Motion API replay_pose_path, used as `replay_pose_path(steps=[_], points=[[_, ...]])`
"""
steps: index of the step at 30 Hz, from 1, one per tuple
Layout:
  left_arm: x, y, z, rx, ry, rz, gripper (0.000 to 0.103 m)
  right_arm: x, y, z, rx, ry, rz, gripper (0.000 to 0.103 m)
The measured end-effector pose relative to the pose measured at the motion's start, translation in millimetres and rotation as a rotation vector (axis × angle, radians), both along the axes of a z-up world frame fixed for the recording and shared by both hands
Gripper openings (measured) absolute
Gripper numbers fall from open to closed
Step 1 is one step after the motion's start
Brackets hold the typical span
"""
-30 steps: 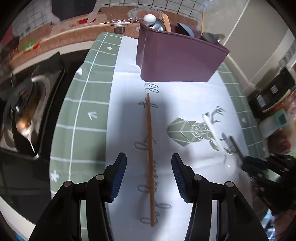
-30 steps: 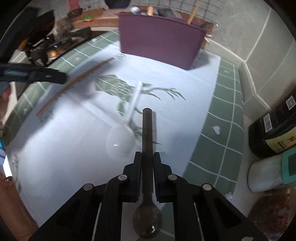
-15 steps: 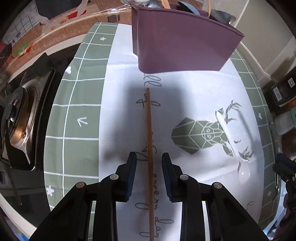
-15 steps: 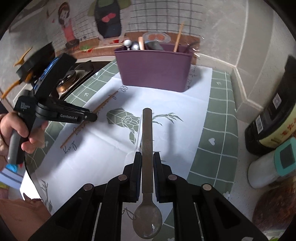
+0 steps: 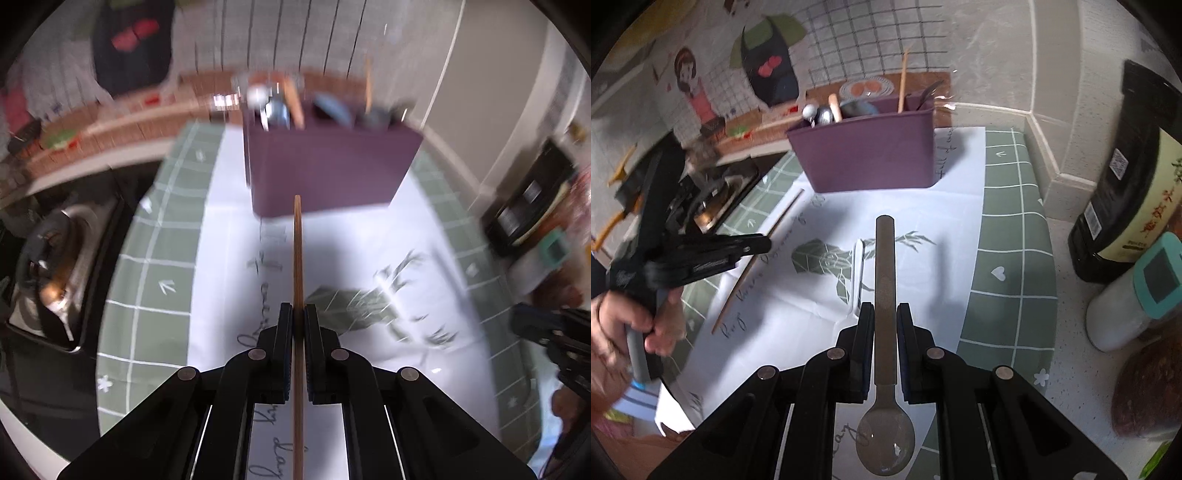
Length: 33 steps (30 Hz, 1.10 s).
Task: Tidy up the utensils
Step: 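Lift the spoon and chopstick over the caddy and open both tools to drop them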
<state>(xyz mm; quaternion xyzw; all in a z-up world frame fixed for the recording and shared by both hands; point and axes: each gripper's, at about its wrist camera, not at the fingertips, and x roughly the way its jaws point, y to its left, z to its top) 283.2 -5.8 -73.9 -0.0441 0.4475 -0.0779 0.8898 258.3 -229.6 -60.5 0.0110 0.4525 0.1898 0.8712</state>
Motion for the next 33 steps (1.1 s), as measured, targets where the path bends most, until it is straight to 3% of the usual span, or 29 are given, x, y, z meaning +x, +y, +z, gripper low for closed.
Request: replay_pose_path(steps=[6,9,14,18,21,25,33], points=[[-26,11,52,-0.095,-0.156,0.052,0.006,0,-1,15,0.032,-0.038,-0.022,0.011],[-37,15,108,-0.159,-0.31,0.052,0.006,-2,1,44,0.042,-0.12,-0.021,0.011],[-36,15,212,-0.18,-0.579,-0.003,0.006,4,2,148,0.076,-0.399,-0.03,0.011],[-21,11,257,-0.171,-0.735,0.001,0.006,16,9,223,0.104,-0.617,-0.075,0.011],[-2,11,260,-0.184,-0.772,-0.006,0.006,28,16,245,0.124,-0.673,-0.091,0.011],[18,14,245,-0.176,-0.824,0.038,0.006,53,24,244,0.151,-0.681,-0.104,0.011],[96,27,181,-0.208,-0.722,0.072,0.006,129,43,187,0.143,-0.574,-0.124,0.011]])
